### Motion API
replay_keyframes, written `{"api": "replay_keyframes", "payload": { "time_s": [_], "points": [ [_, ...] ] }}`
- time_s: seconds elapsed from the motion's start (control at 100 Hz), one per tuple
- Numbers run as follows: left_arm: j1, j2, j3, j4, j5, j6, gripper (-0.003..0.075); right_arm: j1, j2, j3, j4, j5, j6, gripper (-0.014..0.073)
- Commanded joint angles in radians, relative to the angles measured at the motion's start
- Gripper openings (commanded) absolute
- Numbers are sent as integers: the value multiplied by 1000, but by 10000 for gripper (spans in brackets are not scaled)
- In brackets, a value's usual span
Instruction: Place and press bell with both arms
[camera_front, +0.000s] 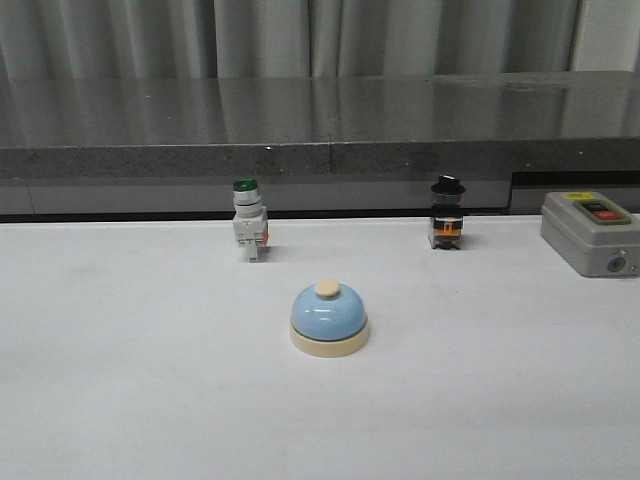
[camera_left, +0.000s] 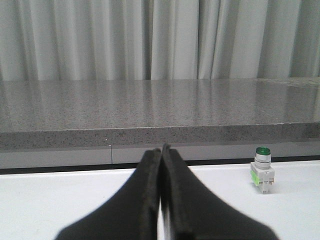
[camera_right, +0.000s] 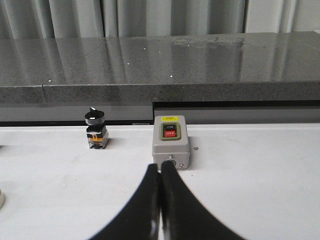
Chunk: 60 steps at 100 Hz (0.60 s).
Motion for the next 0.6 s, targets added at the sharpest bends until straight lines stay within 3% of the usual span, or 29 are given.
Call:
{"api": "replay_keyframes", "payload": {
  "time_s": [0.0,0.59],
  "points": [
    [3,-26,41,1,-74,-9,-20,-4,-17,-14,-6,-84,-1,-60],
    [3,-26,41,1,-74,-9,-20,-4,-17,-14,-5,-126,-1,-60]
  ]
}}
